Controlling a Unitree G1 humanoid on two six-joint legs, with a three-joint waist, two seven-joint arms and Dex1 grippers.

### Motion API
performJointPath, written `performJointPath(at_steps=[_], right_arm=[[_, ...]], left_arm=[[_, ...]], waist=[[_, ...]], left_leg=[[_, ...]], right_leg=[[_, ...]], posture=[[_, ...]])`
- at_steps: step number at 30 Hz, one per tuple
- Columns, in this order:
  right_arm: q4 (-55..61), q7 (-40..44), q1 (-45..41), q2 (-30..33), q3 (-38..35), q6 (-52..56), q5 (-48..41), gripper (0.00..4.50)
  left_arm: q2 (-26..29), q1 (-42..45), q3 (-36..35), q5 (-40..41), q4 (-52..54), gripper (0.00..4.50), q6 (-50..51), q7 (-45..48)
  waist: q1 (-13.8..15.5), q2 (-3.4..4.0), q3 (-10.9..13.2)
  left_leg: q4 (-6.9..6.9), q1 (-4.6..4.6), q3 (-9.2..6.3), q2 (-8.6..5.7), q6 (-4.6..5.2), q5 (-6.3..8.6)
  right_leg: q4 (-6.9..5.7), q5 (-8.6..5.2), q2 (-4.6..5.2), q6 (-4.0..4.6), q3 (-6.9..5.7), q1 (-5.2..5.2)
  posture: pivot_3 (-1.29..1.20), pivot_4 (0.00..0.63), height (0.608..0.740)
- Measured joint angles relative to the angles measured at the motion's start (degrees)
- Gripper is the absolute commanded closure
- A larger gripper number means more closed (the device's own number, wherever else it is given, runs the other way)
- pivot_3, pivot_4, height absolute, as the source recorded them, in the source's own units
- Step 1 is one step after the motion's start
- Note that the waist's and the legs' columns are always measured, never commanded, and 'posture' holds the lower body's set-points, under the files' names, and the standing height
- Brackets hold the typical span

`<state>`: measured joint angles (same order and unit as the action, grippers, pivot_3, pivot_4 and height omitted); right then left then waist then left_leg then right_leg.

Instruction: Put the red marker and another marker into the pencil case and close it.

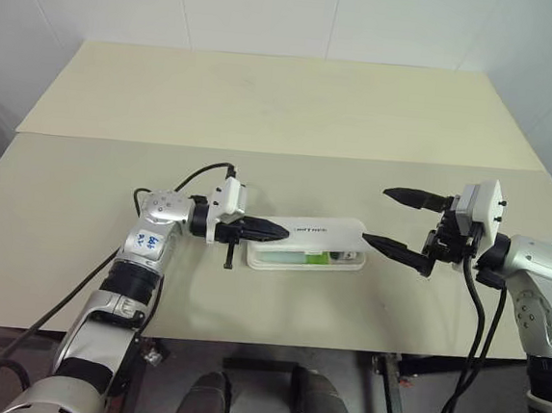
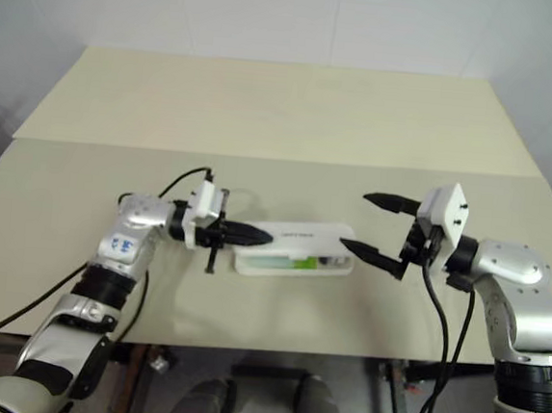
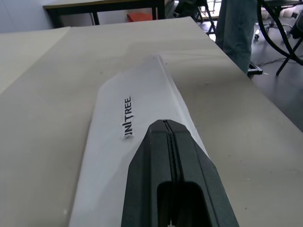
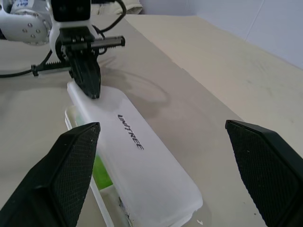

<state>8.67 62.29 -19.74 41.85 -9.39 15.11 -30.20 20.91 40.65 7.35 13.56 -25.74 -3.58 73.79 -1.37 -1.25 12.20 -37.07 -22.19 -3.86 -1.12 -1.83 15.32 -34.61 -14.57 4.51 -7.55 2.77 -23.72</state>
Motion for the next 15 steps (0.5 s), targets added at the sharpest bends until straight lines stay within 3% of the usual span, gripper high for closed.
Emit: performJointPath(at_steps=[15], right_arm=[[4.7, -4.5, 2.4, -2.9, 0.2, 0.1, -0.7, 0.0]], left_arm=[[-0.9, 0.7, 6.1, -6.6, 3.2, 4.48, 9.5, -7.4]], waist=[[0.0, 0.0, 0.0]], left_leg=[[-0.03, 0.09, -0.03, -0.02, 0.05, -0.03]], right_leg=[[-0.03, 0.0, 0.0, 0.0, 0.0, 0.12]], posture=[[0.0, 0.15, 0.74]])
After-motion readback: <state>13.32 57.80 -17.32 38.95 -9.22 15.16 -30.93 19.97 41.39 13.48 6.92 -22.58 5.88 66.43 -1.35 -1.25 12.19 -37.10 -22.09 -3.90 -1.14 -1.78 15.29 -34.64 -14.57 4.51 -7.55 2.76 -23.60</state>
